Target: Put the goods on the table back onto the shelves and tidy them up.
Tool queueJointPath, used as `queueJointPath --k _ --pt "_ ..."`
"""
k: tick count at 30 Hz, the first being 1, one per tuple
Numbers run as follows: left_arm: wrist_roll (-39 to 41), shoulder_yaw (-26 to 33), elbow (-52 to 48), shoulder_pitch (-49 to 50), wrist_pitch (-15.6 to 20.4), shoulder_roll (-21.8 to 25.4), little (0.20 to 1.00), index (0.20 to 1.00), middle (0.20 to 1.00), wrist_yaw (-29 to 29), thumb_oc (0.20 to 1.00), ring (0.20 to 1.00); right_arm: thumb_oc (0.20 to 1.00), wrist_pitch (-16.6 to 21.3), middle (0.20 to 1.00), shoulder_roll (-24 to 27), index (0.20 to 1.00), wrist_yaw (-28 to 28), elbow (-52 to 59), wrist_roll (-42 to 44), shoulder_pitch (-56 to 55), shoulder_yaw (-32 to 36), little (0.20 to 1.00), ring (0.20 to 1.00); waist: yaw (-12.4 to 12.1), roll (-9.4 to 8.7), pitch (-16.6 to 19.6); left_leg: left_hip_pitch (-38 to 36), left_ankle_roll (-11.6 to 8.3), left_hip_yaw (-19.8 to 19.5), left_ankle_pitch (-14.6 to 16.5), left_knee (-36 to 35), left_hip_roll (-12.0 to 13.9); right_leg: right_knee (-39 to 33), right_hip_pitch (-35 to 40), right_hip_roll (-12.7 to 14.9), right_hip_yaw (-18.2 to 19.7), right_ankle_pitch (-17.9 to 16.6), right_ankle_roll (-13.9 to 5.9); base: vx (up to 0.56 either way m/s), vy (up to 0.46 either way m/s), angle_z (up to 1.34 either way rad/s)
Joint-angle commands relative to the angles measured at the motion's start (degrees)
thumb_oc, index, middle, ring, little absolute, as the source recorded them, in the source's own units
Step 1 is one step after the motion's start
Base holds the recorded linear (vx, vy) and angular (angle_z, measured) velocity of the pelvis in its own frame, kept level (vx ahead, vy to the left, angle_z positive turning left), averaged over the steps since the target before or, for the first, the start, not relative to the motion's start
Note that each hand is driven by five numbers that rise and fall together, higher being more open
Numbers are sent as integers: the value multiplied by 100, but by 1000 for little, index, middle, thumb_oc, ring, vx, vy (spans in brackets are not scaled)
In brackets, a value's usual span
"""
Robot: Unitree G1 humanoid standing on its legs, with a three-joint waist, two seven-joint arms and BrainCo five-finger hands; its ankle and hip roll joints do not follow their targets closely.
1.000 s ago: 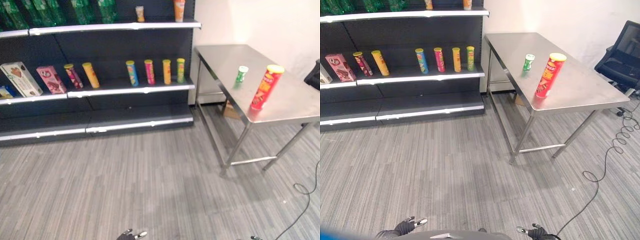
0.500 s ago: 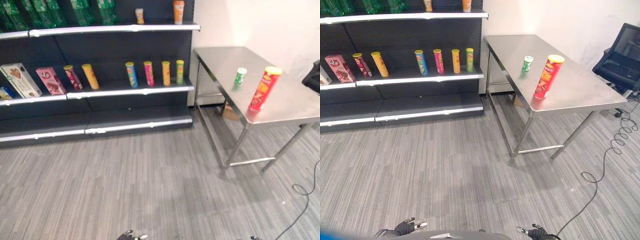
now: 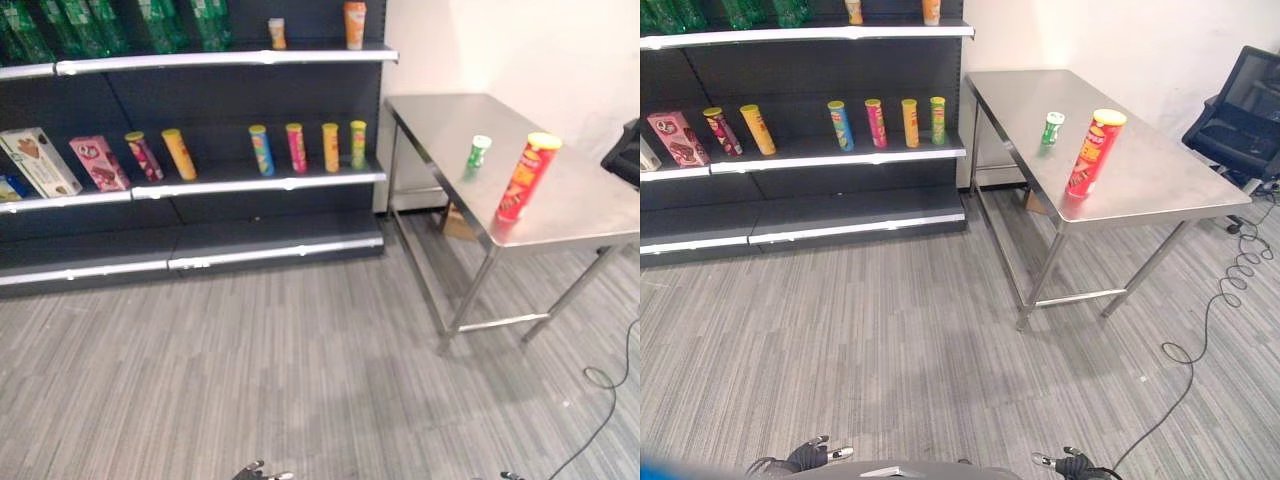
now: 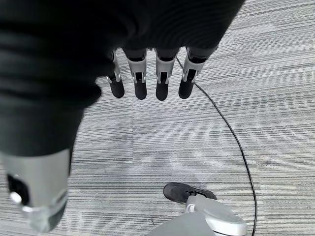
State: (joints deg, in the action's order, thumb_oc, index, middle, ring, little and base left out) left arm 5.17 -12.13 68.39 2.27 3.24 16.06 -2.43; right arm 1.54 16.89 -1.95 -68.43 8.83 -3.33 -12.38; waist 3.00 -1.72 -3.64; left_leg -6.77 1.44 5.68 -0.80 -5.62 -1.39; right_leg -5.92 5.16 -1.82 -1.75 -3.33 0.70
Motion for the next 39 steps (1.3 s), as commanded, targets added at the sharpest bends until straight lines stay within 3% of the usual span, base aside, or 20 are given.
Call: queueJointPath --k 1,11,13,14,16,18,19,21,23,25,26,27,29,31,32,33,34,39 --pt "-191 -118 266 -489 146 124 1000 1000 1000 104 1000 1000 1000 68 1000 218 1000 39 -108 -105 470 -208 1000 1000 74 109 -173 40 -285 -75 464 67 187 136 -76 432 -5 613 -675 -8 63 -6" --pt "-85 -63 317 -625 146 160 1000 1000 1000 156 1000 1000 1000 23 1000 225 1000 45 -146 -156 735 -267 1000 1000 -22 111 -367 654 -19 -155 644 552 -93 615 -673 672 168 598 -840 -25 120 -9" --pt "-34 -9 268 -634 145 212 1000 1000 1000 156 1000 1000 1000 30 1000 244 1000 60 -123 -141 749 -231 1000 1000 -60 163 -440 683 82 -122 728 643 -162 1356 -987 766 94 696 -907 39 139 -6" --pt "-34 -8 267 -634 145 212 1000 1000 1000 156 1000 1000 1000 30 1000 244 1000 60 -123 -141 750 -231 1000 1000 -61 162 -438 687 83 -120 729 645 -164 1369 -997 768 97 703 -907 98 135 -3" --pt "-86 -20 309 -685 134 245 1000 1000 1000 158 1000 1000 1000 40 1000 266 1000 57 -111 -95 761 -179 1000 1000 10 211 -549 474 110 -129 826 606 -178 1975 -1412 851 -46 506 -897 163 130 -10" --pt "-103 -51 317 -728 135 264 1000 1000 1000 159 1000 1000 1000 48 1000 296 1000 52 -88 -31 768 -166 1000 1000 117 242 -620 297 117 -230 922 563 -194 1832 -1709 729 3 327 -831 242 49 -15" --pt "-78 -59 300 -767 137 269 1000 1000 1000 162 1000 1000 1000 50 1000 308 1000 34 -82 38 776 -160 1000 1000 240 259 -728 103 123 -356 985 532 -211 1554 -2007 529 192 156 -870 295 -2 0" --pt "-66 -51 302 -805 136 267 1000 1000 1000 167 1000 1000 1000 48 1000 296 1000 28 -87 58 760 -162 1000 1000 332 232 -763 -115 100 -440 1083 484 -237 1148 -2142 464 142 27 -918 300 -32 24" --pt "-58 -41 307 -830 140 230 1000 1000 1000 151 1000 1000 1000 34 1000 265 1000 35 -84 12 671 -156 1000 1000 438 190 -747 -474 43 -568 1257 418 -268 528 -2278 410 -255 -92 -989 459 -84 38" --pt "-119 -50 338 -789 134 180 1000 1000 1000 107 1000 1000 1000 33 1000 276 1000 69 -96 -74 542 -165 1000 1000 464 148 -605 -824 -38 -643 1439 309 -259 266 -2191 449 -774 -199 -1001 587 -171 45" --pt "-158 -63 345 -765 132 151 1000 1000 1000 113 1000 1000 1000 36 1000 289 1000 77 -112 -104 493 -184 1000 1000 461 146 -528 -912 -41 -677 1530 329 -225 305 -2097 437 -845 -238 -938 819 -322 74" --pt "-179 -78 365 -699 131 71 1000 1000 1000 105 1000 1000 1000 46 1000 336 1000 110 -140 -152 429 -205 1000 1000 487 241 -390 -836 -317 -672 1279 945 14 438 -1836 257 -822 -184 -761 645 -278 76" --pt "-48 -71 327 -670 117 38 1000 1000 1000 81 1000 1000 1000 58 1000 347 1000 112 -133 -80 370 -180 1000 1000 517 279 -336 -595 -628 -593 787 1697 139 484 -1607 210 -810 -75 -622 457 -220 58" --pt "-10 -69 311 -631 93 6 1000 1000 1000 64 1000 1000 1000 48 1000 353 1000 112 -116 6 333 -149 1000 1000 516 251 -351 -179 -810 -452 294 2805 252 485 -1310 155 -761 123 -422 328 -174 28" --pt "41 -56 306 -636 72 -5 1000 1000 1000 70 1000 1000 1000 49 1000 361 1000 99 -126 25 360 -170 1000 1000 483 219 -395 90 -856 -462 44 3441 238 452 -1158 117 -707 207 -321 185 -117 -17" --pt "41 -55 307 -637 72 -2 1000 1000 1000 69 1000 1000 1000 49 1000 358 1000 98 -127 25 360 -171 1000 1000 493 203 -381 107 -853 -470 27 3433 220 454 -1174 136 -712 204 -324 159 -111 -36" --pt "103 -40 297 -639 74 -21 1000 1000 1000 118 1000 1000 1000 56 1000 362 1000 63 -125 54 397 -190 1000 1000 452 166 -442 393 -859 -494 -183 3990 193 422 -1048 117 -650 280 -237 70 -51 -27" --pt "103 -40 297 -639 74 -21 1000 1000 1000 118 1000 1000 1000 56 1000 362 1000 63 -125 54 397 -190 1000 1000 452 166 -442 393 -859 -494 -183 3990 193 422 -1048 117 -650 280 -237 15 -10 -26"
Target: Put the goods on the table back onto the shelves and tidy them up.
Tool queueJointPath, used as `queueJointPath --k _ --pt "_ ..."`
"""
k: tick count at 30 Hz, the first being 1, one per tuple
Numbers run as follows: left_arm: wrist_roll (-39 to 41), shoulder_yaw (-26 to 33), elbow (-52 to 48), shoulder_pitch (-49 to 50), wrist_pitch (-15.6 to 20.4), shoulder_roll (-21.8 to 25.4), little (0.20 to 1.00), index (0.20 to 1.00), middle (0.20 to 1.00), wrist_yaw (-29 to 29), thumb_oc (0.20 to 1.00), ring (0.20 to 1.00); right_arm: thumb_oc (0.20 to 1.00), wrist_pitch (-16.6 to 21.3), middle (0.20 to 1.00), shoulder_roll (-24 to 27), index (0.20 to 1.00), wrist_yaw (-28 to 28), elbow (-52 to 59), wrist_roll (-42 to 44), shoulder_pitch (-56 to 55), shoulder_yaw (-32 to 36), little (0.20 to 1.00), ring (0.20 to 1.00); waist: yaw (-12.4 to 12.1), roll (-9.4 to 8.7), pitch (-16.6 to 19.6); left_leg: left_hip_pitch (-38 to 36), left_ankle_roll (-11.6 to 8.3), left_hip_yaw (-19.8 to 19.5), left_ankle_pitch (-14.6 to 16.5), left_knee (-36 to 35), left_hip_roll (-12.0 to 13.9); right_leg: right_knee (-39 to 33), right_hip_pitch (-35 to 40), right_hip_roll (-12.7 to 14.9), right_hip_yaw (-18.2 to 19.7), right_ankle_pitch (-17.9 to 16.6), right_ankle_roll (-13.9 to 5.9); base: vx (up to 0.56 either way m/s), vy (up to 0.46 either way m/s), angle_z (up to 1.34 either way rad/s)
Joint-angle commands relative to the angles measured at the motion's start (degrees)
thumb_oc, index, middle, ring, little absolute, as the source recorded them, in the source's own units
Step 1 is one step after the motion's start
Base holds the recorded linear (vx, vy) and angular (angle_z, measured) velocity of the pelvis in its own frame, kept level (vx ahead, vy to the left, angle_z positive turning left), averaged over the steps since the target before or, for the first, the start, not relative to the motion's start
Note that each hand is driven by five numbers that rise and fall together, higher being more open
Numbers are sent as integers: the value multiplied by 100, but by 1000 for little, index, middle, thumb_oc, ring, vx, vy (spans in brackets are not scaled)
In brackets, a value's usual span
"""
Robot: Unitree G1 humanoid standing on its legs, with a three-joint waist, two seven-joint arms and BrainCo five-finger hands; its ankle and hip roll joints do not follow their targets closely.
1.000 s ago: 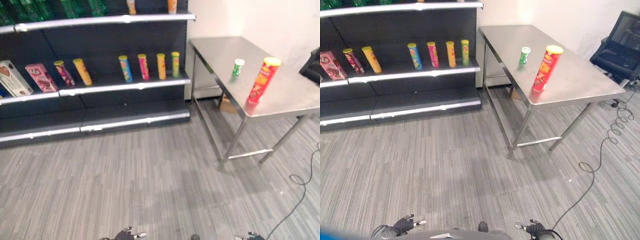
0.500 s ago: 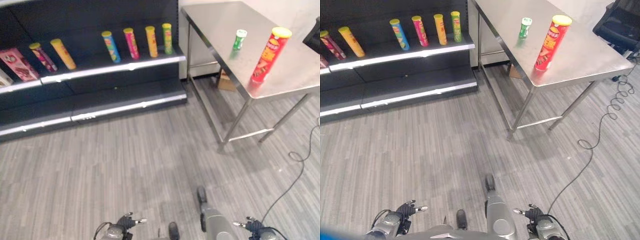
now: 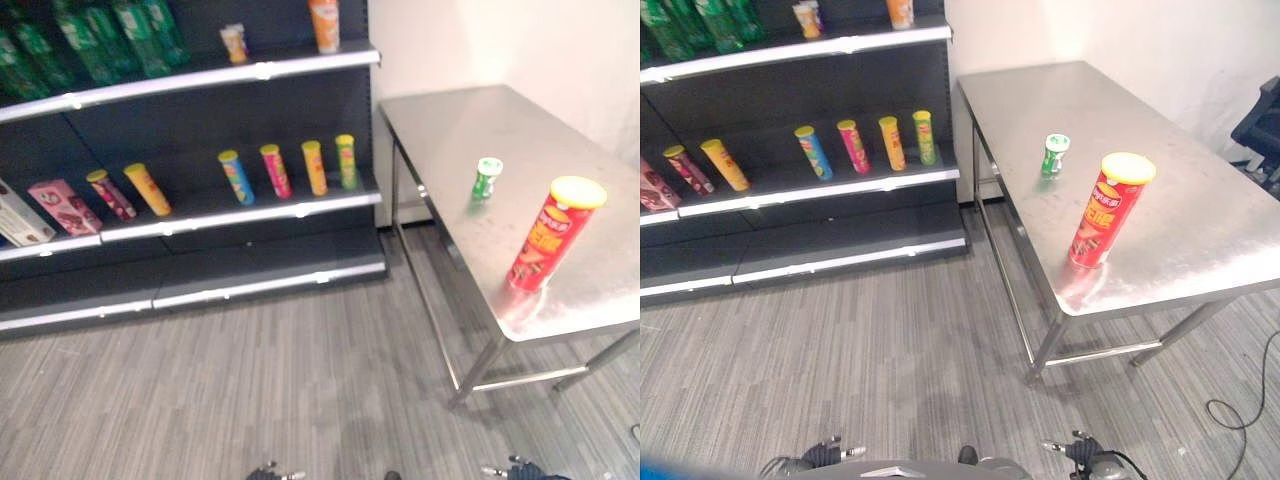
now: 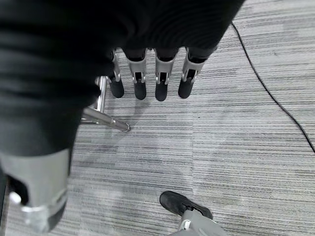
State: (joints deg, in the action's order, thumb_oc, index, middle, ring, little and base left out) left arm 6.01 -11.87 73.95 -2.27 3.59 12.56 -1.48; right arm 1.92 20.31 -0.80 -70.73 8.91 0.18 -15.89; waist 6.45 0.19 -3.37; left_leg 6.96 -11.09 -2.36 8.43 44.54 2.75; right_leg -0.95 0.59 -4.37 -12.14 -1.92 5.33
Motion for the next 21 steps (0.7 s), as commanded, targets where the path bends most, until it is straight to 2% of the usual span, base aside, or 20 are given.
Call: queueJointPath --k 1,2,3,4,5,8,9,10,11,13,14,17,21 --pt "20 -66 -259 -186 40 329 1000 1000 1000 23 1000 1000 1000 19 1000 19 1000 -52 104 46 46 162 1000 1000 106 -26 -469 -979 395 309 -1105 -1026 -220 -74 -591 371 388 139 -700 0 0 -18" --pt "20 -66 -259 -186 40 329 1000 1000 1000 23 1000 1000 1000 19 1000 19 1000 -52 104 46 46 162 1000 1000 106 -26 -469 -979 395 309 -1105 -1026 -220 -74 -591 371 388 139 -700 223 -125 -18" --pt "134 -50 -257 -182 32 299 1000 1000 1000 87 1000 1000 1000 20 1000 42 1000 -96 165 118 105 126 1000 1000 -21 -132 -609 -373 650 610 -947 -322 -59 -156 -204 379 595 346 -576 300 -143 -17" --pt "183 -51 -272 -188 41 270 1000 1000 1000 104 1000 1000 1000 26 1000 36 1000 -112 175 153 125 119 1000 1000 -78 -151 -659 -127 736 668 -742 -353 -52 -187 -83 395 674 397 -573 769 35 -10" --pt "227 -54 -249 -170 88 249 1000 1000 1000 161 1000 1000 1000 51 1000 -16 1000 -192 29 149 133 129 1000 1000 -277 -112 -729 318 775 242 -737 -3241 -274 -294 287 461 1089 578 -745 545 161 -15" --pt "227 -54 -249 -170 88 249 1000 1000 1000 161 1000 1000 1000 51 1000 -16 1000 -192 29 149 133 129 1000 1000 -276 -113 -730 315 775 242 -740 -3246 -275 -294 288 462 1089 578 -745 209 81 -67" --pt "254 -80 -218 -172 100 253 1000 1000 1000 197 1000 1000 1000 46 1000 -6 1000 -233 -46 124 108 186 1000 1000 -334 -8 -756 392 660 -215 -1233 -3945 -214 -305 469 372 1237 666 -733 156 63 -28" --pt "254 -80 -217 -172 100 253 1000 1000 1000 197 1000 1000 1000 47 1000 -6 1000 -233 -46 124 109 186 1000 1000 -328 -8 -754 383 658 -222 -1255 -3976 -216 -304 466 372 1231 664 -732 411 205 -15" --pt "256 -72 -138 -152 103 228 1000 1000 1000 191 1000 1000 1000 25 1000 -36 1000 -245 -177 32 28 262 1000 1000 -317 102 -686 150 573 -275 -1477 -4676 -69 -321 613 324 1394 784 -780 254 140 -19" --pt "256 -72 -138 -152 103 228 1000 1000 1000 191 1000 1000 1000 25 1000 -36 1000 -245 -177 32 28 262 1000 1000 -317 102 -686 149 572 -275 -1477 -4677 -69 -321 613 324 1394 784 -780 262 202 -31" --pt "146 -27 -71 -106 107 272 1000 1000 1000 192 1000 1000 1000 -15 1000 -47 1000 -219 -278 -91 -5 328 1000 1000 -333 82 -467 -167 632 -9 -1407 -4840 -99 -367 686 559 1482 800 -924 325 317 -52" --pt "116 2 -91 -88 121 331 1000 1000 1000 187 1000 1000 1000 -26 1000 -53 1000 -179 -233 -154 64 298 1000 1000 -396 21 -341 -288 730 266 -1275 -4857 -160 -315 648 768 1532 761 -1061 238 259 -70" --pt "134 78 -158 -143 123 445 1000 1000 1000 206 1000 1000 1000 -20 1000 -110 1000 -126 -75 -145 236 252 1000 1000 -480 -64 -251 -416 977 509 -1005 -4874 -335 109 352 1026 1536 721 -1309 143 236 -51"
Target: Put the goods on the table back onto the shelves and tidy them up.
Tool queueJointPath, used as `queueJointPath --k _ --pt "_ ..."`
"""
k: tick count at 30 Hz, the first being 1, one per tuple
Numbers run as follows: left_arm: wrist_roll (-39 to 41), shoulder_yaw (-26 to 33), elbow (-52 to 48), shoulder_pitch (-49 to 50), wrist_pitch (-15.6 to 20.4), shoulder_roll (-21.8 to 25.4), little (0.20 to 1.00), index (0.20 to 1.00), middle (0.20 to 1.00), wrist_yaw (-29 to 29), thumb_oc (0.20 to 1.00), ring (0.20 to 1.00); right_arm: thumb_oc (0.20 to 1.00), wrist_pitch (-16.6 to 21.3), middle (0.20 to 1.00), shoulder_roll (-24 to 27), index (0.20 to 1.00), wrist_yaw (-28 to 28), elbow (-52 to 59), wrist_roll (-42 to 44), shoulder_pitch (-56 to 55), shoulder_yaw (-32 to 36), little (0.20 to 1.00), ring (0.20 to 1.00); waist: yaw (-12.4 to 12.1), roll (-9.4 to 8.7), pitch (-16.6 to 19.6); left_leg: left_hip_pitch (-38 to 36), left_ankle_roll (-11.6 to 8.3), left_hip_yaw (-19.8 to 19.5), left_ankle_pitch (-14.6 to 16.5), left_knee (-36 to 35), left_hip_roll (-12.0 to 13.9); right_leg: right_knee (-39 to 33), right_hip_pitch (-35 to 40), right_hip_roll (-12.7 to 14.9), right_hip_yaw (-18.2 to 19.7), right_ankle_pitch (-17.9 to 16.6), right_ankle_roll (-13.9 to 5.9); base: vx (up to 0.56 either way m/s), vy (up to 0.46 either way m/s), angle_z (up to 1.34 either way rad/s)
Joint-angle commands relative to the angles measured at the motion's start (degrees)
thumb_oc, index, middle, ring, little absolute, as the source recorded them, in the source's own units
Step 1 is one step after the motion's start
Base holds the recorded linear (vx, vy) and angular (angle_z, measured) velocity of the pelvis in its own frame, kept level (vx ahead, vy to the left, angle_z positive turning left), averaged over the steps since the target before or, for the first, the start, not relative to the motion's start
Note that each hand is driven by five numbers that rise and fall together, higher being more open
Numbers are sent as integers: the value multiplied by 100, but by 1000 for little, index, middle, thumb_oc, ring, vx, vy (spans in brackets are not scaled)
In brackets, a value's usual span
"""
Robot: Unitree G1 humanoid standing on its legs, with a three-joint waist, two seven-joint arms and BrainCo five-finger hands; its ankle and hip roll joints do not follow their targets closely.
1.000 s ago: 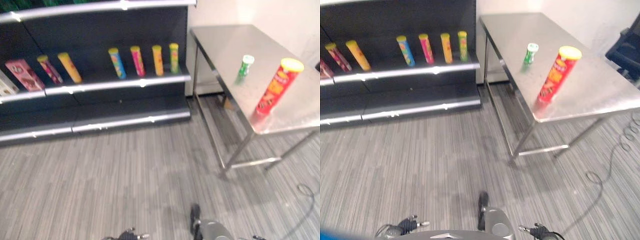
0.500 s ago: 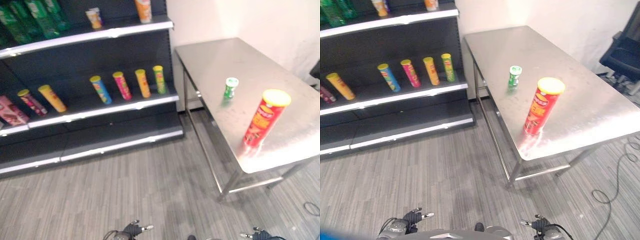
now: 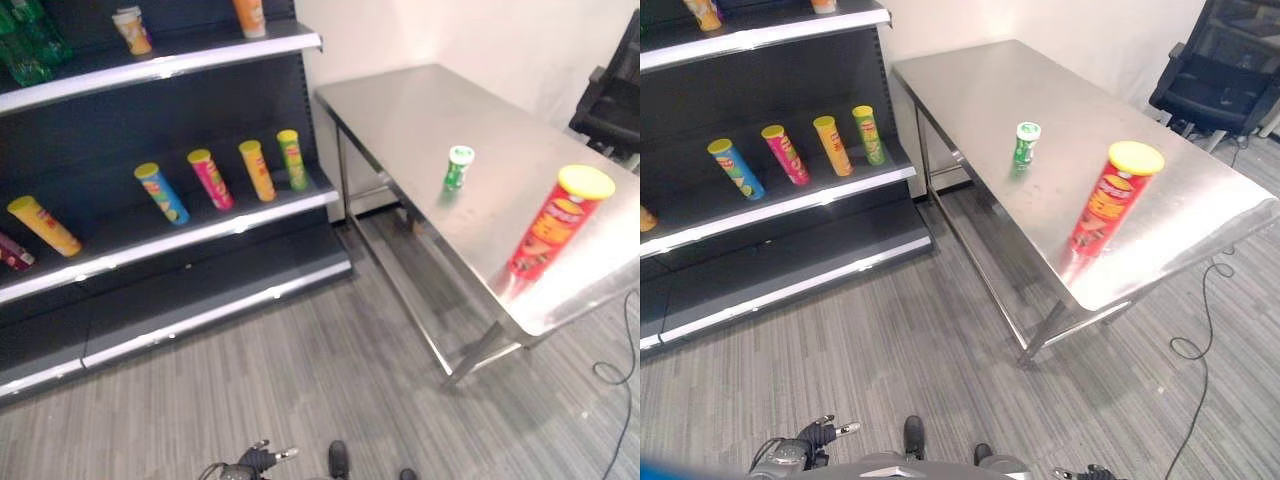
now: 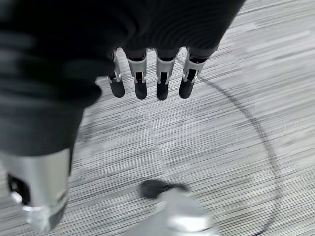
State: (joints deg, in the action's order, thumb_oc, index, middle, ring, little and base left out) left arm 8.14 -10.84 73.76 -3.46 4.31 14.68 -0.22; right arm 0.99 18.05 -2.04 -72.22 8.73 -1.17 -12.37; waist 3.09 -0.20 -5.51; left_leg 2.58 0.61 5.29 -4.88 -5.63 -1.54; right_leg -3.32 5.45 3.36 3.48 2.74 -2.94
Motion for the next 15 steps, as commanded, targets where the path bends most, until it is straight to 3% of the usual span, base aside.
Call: queueJointPath --k 1,4,7,9,10,11,12,15 --pt "-83 -27 -146 -36 48 245 1000 1000 1000 80 1000 1000 1000 74 1000 109 1000 6 100 -111 399 -97 1000 1000 -137 -25 -37 4 -170 -223 352 137 83 516 -215 279 -50 262 -515 58 114 -7" --pt "-141 -50 -155 -97 21 331 1000 1000 1000 51 1000 1000 1000 79 1000 112 1000 35 130 -55 422 -66 1000 1000 -80 6 -161 -134 -71 -115 464 122 90 1530 -658 311 -190 264 -619 44 103 -2" --pt "-152 -34 -146 -102 10 371 1000 1000 1000 50 1000 1000 1000 67 1000 131 1000 -7 56 -8 401 26 1000 1000 -56 11 -205 -253 -69 -57 523 93 120 1728 -836 388 -405 160 -608 43 19 -10" --pt "-133 -14 -135 -139 24 459 1000 1000 1000 46 1000 1000 1000 71 1000 244 1000 -76 -81 219 295 364 1000 1000 49 -1 -179 -361 -118 26 623 70 158 1236 -967 394 -690 35 -533 122 -57 -23" --pt "-460 77 70 -42 -247 584 1000 1000 1000 129 1000 1000 1000 -31 1000 445 1000 -86 -355 65 116 360 1000 1000 138 -21 -246 -416 -142 65 708 117 180 971 -961 341 -713 43 -495 98 -63 -20" --pt "-460 78 69 -42 -248 584 1000 1000 1000 129 1000 1000 1000 -31 1000 445 1000 -86 -355 65 117 360 1000 1000 139 -19 -236 -404 -143 65 703 117 181 962 -969 340 -714 34 -495 84 -51 -6" --pt "-284 -4 -87 -160 -47 558 1000 1000 1000 66 1000 1000 1000 58 1000 449 1000 -142 -301 401 48 736 1000 1000 206 -101 -214 -341 -151 50 741 289 139 498 -823 317 -471 -54 -533 44 -27 -1" --pt "-129 35 -130 -171 46 526 1000 1000 1000 45 1000 1000 1000 75 1000 566 1000 -146 -473 647 -130 1075 1000 1000 226 -151 -95 -413 -198 124 752 222 178 145 -654 259 -469 -156 -519 152 -98 8"
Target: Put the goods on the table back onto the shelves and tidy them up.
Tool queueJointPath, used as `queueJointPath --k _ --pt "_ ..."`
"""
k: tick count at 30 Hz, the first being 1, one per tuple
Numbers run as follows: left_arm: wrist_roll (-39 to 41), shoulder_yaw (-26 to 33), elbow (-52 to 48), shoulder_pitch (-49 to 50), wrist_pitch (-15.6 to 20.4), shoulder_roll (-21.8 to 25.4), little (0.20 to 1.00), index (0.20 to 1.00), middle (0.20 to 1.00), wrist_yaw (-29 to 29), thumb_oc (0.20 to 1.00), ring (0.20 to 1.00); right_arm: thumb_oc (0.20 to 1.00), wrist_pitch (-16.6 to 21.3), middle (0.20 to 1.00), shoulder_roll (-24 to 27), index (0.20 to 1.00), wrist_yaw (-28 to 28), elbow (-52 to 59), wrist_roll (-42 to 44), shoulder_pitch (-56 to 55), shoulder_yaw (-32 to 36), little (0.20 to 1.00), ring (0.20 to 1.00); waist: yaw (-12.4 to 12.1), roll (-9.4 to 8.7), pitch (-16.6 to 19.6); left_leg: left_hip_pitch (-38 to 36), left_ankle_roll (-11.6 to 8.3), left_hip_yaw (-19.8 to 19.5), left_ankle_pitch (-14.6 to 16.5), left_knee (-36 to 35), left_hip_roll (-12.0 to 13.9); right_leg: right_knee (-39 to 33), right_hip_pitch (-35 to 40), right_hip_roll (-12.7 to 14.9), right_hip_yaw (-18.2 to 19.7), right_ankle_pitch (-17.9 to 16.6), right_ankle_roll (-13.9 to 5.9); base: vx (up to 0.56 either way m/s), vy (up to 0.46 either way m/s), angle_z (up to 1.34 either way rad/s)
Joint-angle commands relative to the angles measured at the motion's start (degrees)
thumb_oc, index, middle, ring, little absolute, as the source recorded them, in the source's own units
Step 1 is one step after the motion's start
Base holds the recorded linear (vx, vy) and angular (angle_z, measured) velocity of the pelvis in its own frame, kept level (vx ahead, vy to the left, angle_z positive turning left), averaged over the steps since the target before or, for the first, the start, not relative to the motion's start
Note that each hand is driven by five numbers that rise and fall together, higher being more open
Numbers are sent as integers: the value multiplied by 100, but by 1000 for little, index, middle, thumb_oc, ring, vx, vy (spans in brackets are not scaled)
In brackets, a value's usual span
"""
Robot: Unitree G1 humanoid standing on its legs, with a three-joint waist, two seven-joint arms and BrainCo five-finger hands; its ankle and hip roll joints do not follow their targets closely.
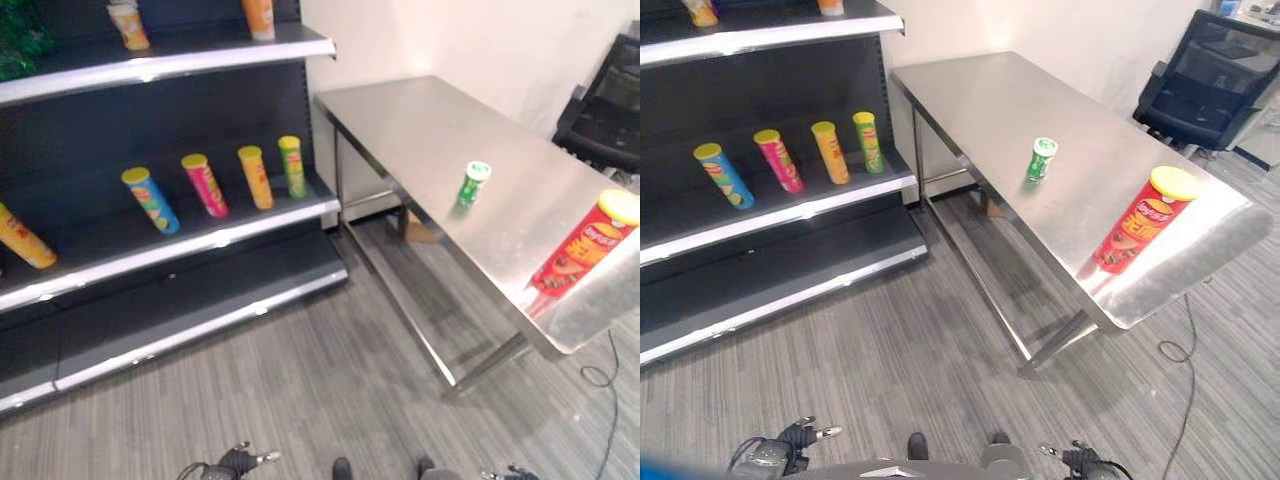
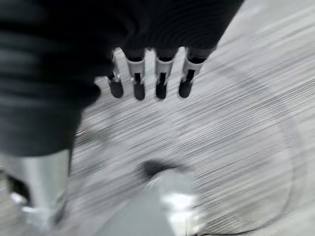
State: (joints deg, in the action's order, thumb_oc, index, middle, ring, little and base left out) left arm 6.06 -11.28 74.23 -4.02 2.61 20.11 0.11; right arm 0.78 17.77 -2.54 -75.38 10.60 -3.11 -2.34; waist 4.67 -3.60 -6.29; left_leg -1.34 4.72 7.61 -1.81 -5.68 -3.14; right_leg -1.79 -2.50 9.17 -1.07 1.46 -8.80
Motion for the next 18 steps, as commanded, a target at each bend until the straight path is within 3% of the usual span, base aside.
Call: queueJointPath --k 1,3,7,11,13,14,15,18 --pt "191 130 -193 -107 243 -27 1000 1000 1000 -36 1000 1000 1000 106 1000 793 1000 -126 -353 740 -83 487 1000 1000 108 163 88 -88 -669 -95 426 138 388 -260 283 -374 -53 -83 69 104 -71 -7" --pt "209 139 -200 -93 241 -42 1000 1000 1000 -50 1000 1000 1000 114 1000 859 1000 -138 -387 820 -141 620 1000 1000 118 162 101 -116 -683 -107 424 120 404 -297 329 -388 -67 -75 72 96 -57 -13" --pt "122 158 -155 -44 252 -202 1000 1000 1000 -37 1000 1000 1000 332 1000 1534 1000 -448 -181 1867 -503 2110 1000 1000 286 157 219 -272 -766 -74 480 68 472 -321 528 -436 -93 9 74 136 -41 -1" --pt "142 162 -100 -49 244 -331 1000 1000 1000 -11 1000 1000 1000 565 1000 1963 1000 -721 116 2508 -541 2953 1000 1000 365 197 267 -333 -798 -56 533 68 494 -321 605 -435 -114 57 66 79 -5 -4" --pt "140 195 -117 1 246 -390 1000 1000 1000 24 1000 1000 1000 840 1000 2148 1000 -1028 619 2650 -616 3465 1000 1000 408 227 299 -371 -805 -40 576 68 502 -321 635 -439 -133 95 61 72 2 2" --pt "69 235 -96 79 228 -441 1000 1000 1000 48 1000 1000 1000 1072 1000 2373 1000 -1439 1435 2398 -631 3776 1000 1000 414 264 342 -414 -816 -27 616 68 515 -321 677 -447 -137 136 59 69 -2 3" --pt "69 232 -97 79 227 -442 1000 1000 1000 48 1000 1000 1000 1066 1000 2366 1000 -1446 1448 2393 -638 3782 1000 1000 411 265 341 -415 -817 -27 617 68 516 -321 679 -448 -137 137 59 63 -1 0" --pt "20 262 -125 174 205 -465 1000 1000 1000 59 1000 1000 1000 1437 1000 2645 1000 -1733 2914 1982 -516 3932 1000 1000 385 290 371 -466 -830 -5 636 68 535 -321 718 -453 -138 162 68 12 -4 0"
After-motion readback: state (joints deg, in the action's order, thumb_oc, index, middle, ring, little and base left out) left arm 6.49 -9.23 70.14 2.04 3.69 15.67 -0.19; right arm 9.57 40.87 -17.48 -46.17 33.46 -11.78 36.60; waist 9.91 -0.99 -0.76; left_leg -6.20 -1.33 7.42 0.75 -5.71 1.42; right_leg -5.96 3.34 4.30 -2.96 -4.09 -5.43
